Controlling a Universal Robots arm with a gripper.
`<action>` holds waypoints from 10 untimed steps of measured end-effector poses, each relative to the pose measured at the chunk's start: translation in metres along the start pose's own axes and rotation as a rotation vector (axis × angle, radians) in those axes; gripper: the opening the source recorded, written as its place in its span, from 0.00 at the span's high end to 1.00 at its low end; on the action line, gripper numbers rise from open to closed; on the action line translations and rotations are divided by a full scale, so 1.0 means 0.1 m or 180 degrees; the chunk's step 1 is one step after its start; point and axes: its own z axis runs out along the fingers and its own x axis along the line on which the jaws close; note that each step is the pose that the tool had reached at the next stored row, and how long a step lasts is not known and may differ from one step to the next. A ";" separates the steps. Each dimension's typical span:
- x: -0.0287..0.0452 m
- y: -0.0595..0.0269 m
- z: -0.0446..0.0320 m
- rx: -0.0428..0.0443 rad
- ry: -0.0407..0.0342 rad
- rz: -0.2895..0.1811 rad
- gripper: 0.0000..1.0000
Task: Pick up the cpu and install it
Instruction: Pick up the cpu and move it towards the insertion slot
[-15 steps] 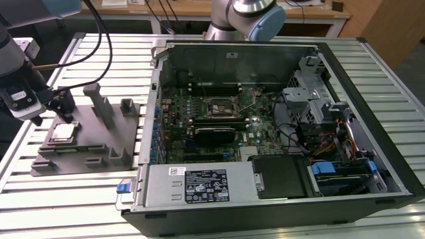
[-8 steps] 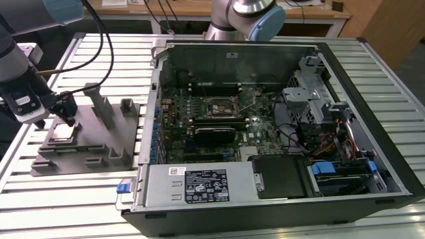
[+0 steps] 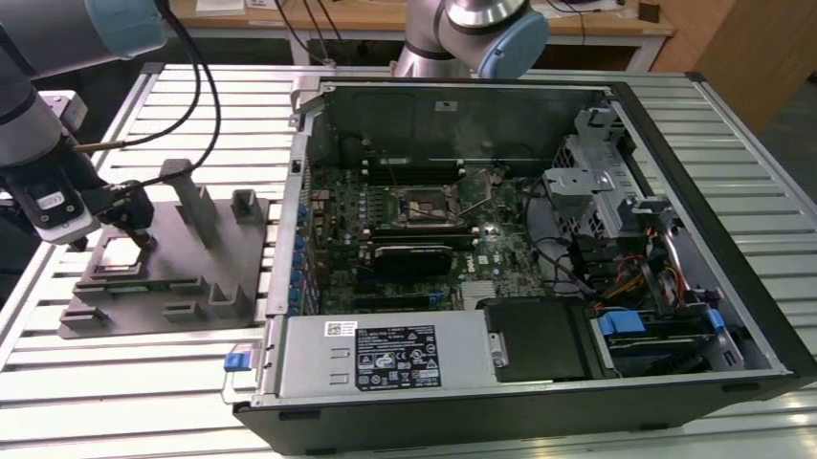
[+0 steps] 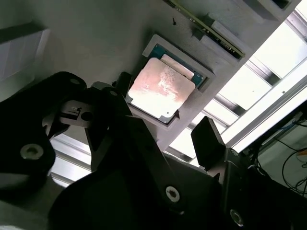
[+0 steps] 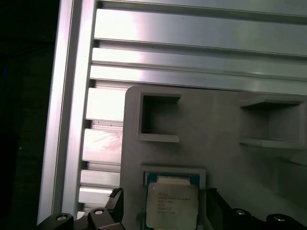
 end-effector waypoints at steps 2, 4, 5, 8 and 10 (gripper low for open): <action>0.000 -0.002 0.024 0.0001 0.0000 0.0003 0.23; -0.001 -0.003 0.041 0.0003 0.0000 0.0007 0.23; -0.002 -0.004 0.048 0.0003 0.0000 0.0007 0.23; -0.015 -0.009 0.064 0.0004 0.0001 0.0010 0.23; -0.024 -0.011 0.077 0.0003 -0.0001 0.0011 0.23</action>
